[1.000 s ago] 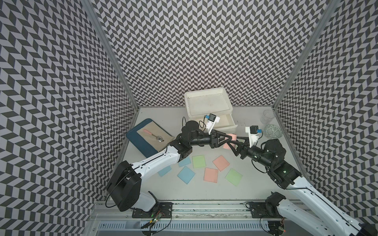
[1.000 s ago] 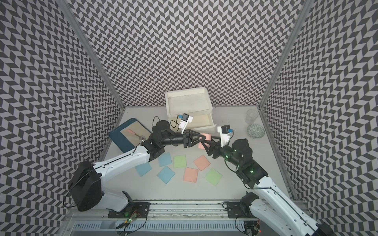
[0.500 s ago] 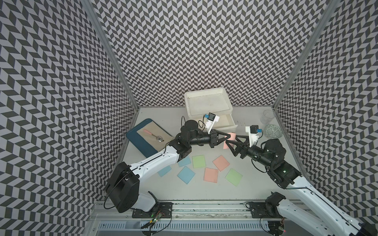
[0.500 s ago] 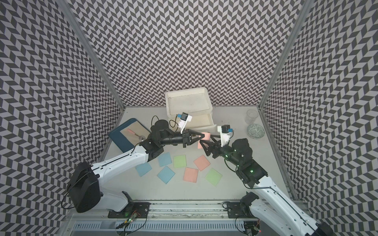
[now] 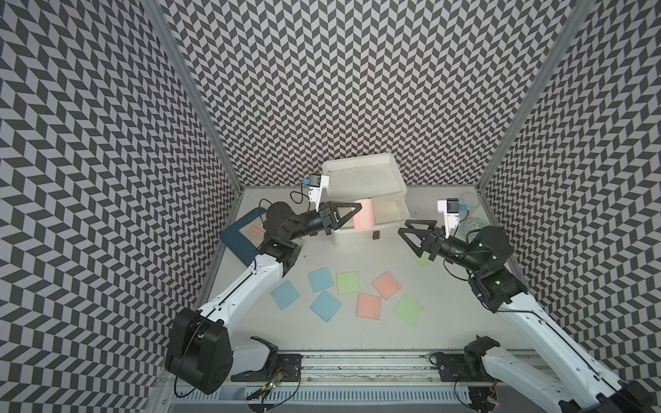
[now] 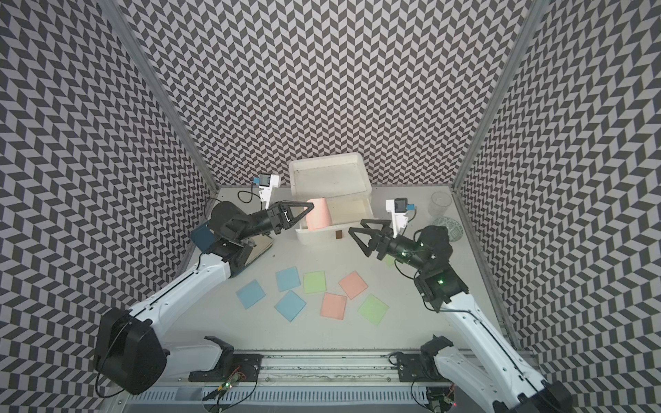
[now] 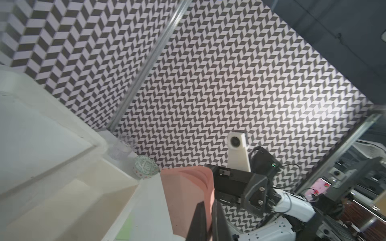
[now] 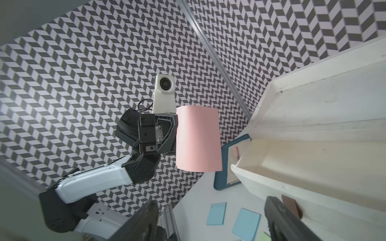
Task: Please put the sticky notes in the drawer by color
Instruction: Pick up the sticky notes from the center of the board.
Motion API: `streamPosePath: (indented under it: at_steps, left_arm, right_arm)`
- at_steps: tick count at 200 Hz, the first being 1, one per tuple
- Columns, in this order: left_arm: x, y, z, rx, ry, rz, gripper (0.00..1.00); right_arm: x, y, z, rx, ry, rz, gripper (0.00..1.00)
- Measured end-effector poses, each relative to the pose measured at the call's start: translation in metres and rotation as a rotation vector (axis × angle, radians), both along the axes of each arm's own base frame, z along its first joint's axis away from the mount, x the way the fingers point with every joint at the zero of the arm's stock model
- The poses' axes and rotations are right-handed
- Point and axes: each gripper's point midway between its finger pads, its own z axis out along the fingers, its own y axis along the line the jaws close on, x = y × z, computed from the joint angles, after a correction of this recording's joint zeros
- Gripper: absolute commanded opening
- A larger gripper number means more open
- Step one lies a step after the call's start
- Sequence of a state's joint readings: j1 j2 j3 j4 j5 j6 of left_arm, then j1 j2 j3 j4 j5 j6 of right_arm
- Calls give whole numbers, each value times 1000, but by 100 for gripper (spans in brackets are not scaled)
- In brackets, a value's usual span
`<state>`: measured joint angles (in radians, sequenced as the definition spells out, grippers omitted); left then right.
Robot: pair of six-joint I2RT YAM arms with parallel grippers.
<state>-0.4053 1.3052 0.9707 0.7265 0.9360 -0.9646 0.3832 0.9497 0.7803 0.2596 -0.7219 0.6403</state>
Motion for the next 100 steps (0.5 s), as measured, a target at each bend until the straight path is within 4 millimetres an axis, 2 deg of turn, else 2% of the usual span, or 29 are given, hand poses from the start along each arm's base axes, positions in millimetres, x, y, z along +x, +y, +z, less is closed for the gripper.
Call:
streamPosePath:
  at_steps: [44, 78, 100]
  left_arm:
    - [-21, -5, 16, -31, -18, -170, 0]
    - [-31, -3, 25, -73, -31, -238, 0]
    - [-29, -4, 23, -103, -13, -273, 0]
  right_arm:
    - [-14, 23, 0, 66, 76, 262, 70]
    - [-24, 26, 9, 99, 68, 359, 60]
    - [-27, 26, 13, 111, 59, 382, 58]
